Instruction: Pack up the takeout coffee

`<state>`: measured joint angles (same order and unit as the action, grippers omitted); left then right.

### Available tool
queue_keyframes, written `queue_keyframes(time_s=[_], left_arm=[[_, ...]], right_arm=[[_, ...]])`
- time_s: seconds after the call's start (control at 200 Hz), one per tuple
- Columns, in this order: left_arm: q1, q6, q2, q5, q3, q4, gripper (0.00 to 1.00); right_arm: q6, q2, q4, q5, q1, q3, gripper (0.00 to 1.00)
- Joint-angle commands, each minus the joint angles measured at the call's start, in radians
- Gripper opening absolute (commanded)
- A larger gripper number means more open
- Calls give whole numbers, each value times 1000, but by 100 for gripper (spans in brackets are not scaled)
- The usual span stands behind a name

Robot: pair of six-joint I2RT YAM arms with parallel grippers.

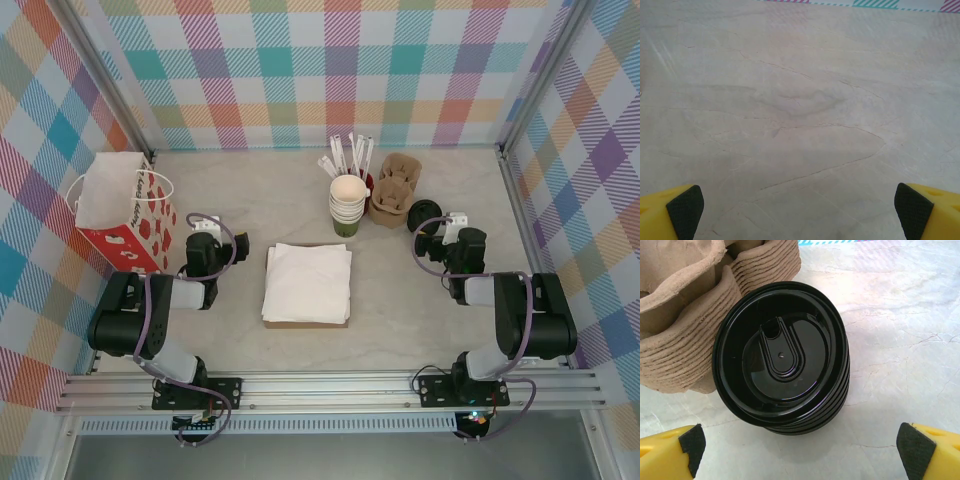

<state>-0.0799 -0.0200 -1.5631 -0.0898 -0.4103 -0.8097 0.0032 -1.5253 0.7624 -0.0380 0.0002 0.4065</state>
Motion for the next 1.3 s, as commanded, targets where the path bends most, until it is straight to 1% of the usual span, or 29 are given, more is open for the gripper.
queue_keyframes(time_s=[0.0,0.605,0.655,0.695,0.765,0.85,0.9,0.95,0.99,1.065,1.105,1.19,1.295], left_arm=[[9,-13,-3,-1,-12,3,100],[9,-11,-3,0,-10,1,100],[9,-3,4,-21,-17,19,100],[11,10,25,-45,-28,53,100],[14,33,84,-97,-73,188,100],[14,52,174,-142,-91,281,100],[15,85,237,-165,-98,347,100],[16,126,308,-162,-115,430,100],[17,178,359,-161,-143,532,100],[21,338,424,-174,-246,803,100],[25,397,436,-133,-303,930,100],[25,471,436,2,-385,1120,100],[10,513,442,154,-427,1266,98]], right_arm=[[9,1,20,-3,-3,20,100],[9,1,18,-5,-3,20,100],[13,4,16,6,-4,21,100],[30,25,-24,38,-3,33,100],[40,89,-166,68,-5,71,100],[55,192,-253,77,-5,73,100],[64,257,-340,63,-5,87,100],[75,322,-447,35,-5,113,100],[91,367,-536,9,-3,138,100],[138,430,-722,-33,-1,199,100],[167,453,-826,-57,0,237,100],[220,491,-1028,-106,15,308,100],[248,531,-1189,-192,67,346,100]])
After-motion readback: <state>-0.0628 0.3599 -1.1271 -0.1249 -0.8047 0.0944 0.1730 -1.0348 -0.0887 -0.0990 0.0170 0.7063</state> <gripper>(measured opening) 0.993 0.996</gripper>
